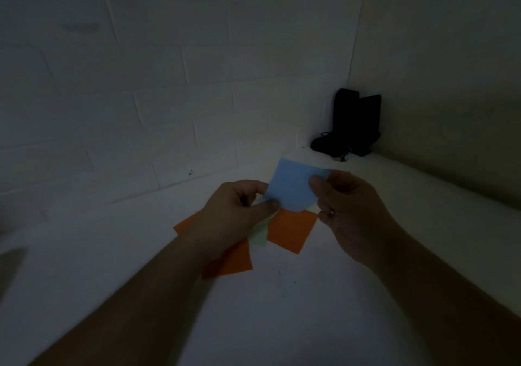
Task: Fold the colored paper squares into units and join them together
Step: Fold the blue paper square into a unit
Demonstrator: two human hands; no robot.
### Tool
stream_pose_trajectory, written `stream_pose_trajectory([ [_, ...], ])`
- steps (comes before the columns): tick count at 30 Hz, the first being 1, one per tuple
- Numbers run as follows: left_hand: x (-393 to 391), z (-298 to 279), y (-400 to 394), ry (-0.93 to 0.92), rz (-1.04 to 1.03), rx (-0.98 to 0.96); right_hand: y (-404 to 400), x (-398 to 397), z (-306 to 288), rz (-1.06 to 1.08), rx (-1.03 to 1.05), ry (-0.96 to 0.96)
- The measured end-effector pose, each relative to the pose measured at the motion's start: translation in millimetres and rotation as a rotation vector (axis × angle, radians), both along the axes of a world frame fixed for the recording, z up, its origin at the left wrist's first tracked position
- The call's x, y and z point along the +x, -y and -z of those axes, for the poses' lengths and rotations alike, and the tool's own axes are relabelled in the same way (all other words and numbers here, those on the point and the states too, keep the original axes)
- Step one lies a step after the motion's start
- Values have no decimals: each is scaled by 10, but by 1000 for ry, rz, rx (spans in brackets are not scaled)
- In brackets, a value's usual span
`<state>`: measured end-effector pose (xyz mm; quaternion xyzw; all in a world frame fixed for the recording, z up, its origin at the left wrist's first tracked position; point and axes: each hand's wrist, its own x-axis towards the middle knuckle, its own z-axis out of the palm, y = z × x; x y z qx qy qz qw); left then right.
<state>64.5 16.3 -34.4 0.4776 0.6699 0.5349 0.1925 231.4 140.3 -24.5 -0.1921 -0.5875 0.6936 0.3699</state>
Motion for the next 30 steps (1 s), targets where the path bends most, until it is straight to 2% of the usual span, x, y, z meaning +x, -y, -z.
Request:
stream_pose_trajectory([
  [2,25,1,-10,25,-29,6,-9,14,-16,-11,6,-18],
  [9,81,-41,-27,352,9,51,-94,25,33,-105,-138,-101],
  [14,101,-46,-20,335,18,54,-96,30,24,-103,-177,-88],
  [19,130,-95,20,288,81,-65,-27,46,-43,-58,-131,-59],
  [22,173,-105,19,371,123,-113,26,38,-77,18,-97,-46],
  [26,179,-142,-24,744,-2,-93,-105,5,-8,201,84,33],
  [28,158,-157,-33,894,-28,-68,-141,50,30,186,409,99],
  [30,157,-165,-32,985,-17,-54,-129,74,79,161,873,275],
])
